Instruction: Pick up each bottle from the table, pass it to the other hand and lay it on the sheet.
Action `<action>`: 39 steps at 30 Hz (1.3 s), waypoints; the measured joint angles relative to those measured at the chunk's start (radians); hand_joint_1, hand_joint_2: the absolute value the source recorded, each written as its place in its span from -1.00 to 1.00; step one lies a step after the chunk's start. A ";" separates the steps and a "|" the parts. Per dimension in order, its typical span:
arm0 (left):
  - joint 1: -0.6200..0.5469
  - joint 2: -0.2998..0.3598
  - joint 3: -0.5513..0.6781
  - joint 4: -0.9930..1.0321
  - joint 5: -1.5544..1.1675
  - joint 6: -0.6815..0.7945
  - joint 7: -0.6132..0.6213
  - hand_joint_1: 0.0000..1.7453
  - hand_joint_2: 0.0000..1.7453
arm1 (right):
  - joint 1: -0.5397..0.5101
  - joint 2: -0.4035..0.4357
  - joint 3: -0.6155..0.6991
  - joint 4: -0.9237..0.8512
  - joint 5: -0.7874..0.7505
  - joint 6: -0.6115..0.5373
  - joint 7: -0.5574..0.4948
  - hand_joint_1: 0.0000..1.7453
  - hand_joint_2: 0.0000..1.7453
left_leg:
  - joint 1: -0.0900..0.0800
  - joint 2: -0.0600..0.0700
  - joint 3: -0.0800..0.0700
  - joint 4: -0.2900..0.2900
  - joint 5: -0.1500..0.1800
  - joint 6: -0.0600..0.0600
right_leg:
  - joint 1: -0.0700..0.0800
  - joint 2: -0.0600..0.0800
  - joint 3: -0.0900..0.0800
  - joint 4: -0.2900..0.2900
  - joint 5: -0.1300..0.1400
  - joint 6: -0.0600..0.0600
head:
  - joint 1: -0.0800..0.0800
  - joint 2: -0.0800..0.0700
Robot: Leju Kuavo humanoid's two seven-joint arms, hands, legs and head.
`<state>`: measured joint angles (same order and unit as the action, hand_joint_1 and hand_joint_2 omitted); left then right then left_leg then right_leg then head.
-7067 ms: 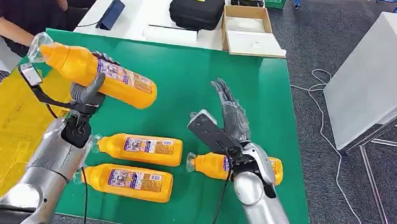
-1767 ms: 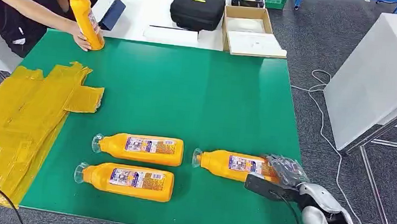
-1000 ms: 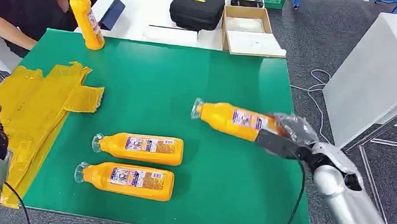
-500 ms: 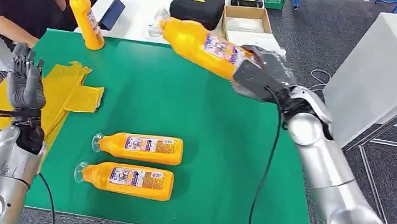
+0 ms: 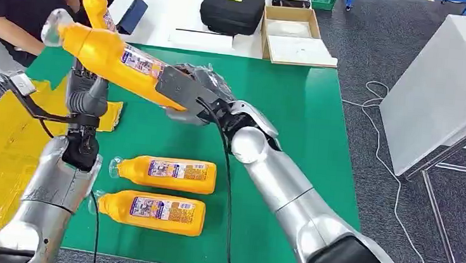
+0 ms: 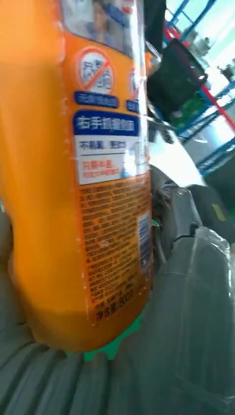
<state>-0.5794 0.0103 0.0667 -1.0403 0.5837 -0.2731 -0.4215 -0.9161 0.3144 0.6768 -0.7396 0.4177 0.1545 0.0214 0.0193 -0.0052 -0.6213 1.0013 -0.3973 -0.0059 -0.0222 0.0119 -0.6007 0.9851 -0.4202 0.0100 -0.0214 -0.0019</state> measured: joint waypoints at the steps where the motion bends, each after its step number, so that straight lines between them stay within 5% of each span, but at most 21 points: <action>1: 0.000 -0.005 -0.013 -0.006 0.019 -0.001 0.012 -1.00 1.00 | -0.002 0.008 0.008 0.008 -0.004 -0.008 0.000 0.88 1.00 | 0.000 0.000 0.000 0.000 0.000 0.000 | 0.000 0.000 0.000 0.000 0.000 0.000 | 0.000 0.000; 22: 0.025 -0.037 -0.162 -0.114 0.104 -0.005 0.066 -1.00 1.00 | 0.062 -0.009 -0.011 0.017 0.098 -0.058 0.045 0.94 1.00 | 0.000 0.000 0.000 0.001 0.000 0.000 | 0.000 0.000 -0.001 0.000 0.000 0.000 | 0.000 0.000; 39: 0.003 -0.058 -0.199 -0.126 0.129 0.018 0.086 -1.00 1.00 | 0.153 0.000 -0.032 -0.058 0.209 -0.024 0.043 0.74 1.00 | 0.001 0.001 -0.001 0.000 0.000 0.000 | 0.000 0.000 -0.002 0.000 0.000 0.000 | 0.000 0.000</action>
<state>-0.5768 -0.0473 -0.1320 -1.1666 0.7130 -0.2556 -0.3357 -0.7634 0.3140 0.6447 -0.7977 0.6264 0.1301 0.0645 0.0200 -0.0045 -0.6222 1.0018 -0.3972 -0.0055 -0.0224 0.0120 -0.6025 0.9850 -0.4199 0.0103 -0.0214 -0.0019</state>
